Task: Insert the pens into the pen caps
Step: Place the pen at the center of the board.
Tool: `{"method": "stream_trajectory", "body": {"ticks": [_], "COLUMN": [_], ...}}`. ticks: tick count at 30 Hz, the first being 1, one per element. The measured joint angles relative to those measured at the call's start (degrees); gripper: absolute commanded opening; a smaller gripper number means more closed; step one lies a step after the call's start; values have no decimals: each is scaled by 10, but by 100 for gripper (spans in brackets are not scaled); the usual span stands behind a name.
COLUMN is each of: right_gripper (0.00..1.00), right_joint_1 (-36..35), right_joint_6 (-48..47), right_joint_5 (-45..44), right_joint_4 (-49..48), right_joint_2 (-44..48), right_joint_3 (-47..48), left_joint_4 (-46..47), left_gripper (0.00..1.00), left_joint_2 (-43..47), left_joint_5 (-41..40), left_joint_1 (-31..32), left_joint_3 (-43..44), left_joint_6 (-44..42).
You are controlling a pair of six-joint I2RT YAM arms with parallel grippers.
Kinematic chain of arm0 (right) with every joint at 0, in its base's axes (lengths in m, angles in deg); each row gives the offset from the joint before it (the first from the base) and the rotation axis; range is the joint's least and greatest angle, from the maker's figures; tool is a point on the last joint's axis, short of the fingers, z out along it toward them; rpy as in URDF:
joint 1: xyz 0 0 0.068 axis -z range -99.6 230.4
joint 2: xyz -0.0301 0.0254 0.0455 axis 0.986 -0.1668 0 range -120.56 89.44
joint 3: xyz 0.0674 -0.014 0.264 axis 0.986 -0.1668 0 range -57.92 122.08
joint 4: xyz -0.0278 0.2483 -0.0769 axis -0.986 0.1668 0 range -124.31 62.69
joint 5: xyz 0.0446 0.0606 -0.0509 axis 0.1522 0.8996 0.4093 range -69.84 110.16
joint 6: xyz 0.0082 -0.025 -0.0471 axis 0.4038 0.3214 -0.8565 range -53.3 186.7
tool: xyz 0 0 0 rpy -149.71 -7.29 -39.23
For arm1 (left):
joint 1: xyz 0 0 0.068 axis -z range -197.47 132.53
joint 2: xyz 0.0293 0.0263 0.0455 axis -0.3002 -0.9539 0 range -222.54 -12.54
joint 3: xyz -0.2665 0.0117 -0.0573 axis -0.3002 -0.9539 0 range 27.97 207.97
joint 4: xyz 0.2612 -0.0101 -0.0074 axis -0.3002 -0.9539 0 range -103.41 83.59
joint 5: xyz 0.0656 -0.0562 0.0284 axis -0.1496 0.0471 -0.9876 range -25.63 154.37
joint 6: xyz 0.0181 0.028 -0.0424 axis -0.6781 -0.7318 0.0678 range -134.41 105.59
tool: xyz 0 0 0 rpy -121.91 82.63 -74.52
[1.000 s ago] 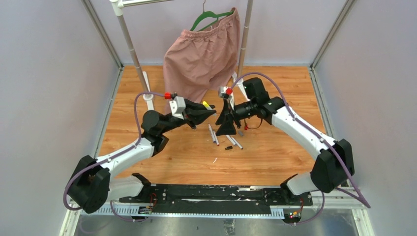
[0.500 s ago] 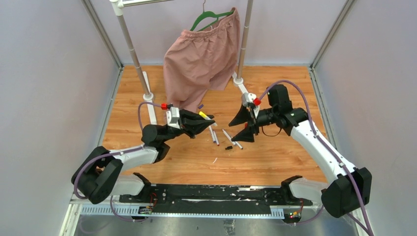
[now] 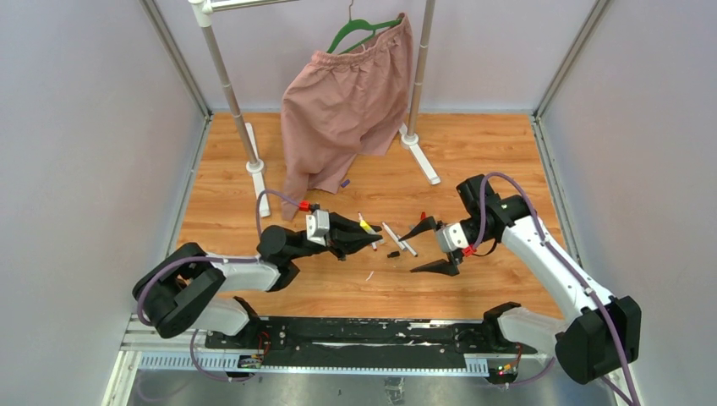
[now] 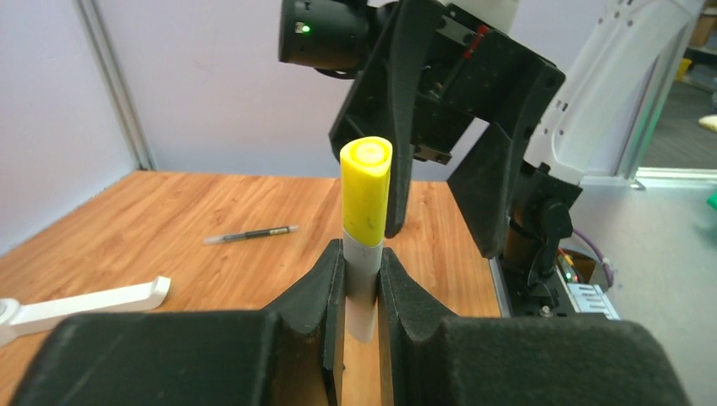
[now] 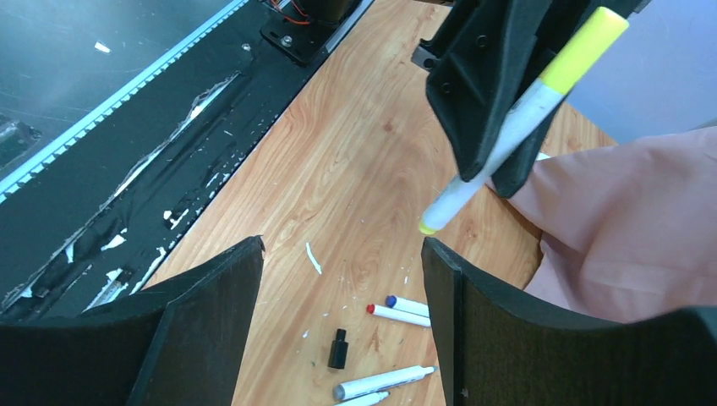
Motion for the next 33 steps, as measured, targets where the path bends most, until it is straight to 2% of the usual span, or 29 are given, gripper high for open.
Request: {"method": "stream_trajectory", "body": {"ticks": [5, 17, 33], "right_gripper": [69, 63, 62], "right_joint_1": [5, 10, 10], "right_joint_6": [-43, -78, -104], "right_joint_5": [1, -2, 3], "right_joint_4": [15, 23, 32], "right_joint_2": [-5, -20, -51], "right_joint_3": [-3, -12, -20], "left_joint_4": [1, 2, 3], "left_gripper": [0, 0, 0], "left_joint_2": [-3, -31, -67], "left_joint_5": [-2, -4, -36], "left_joint_1": [29, 86, 139], "left_joint_3": [-12, -17, -16], "left_joint_6": [-33, -89, -136]}}
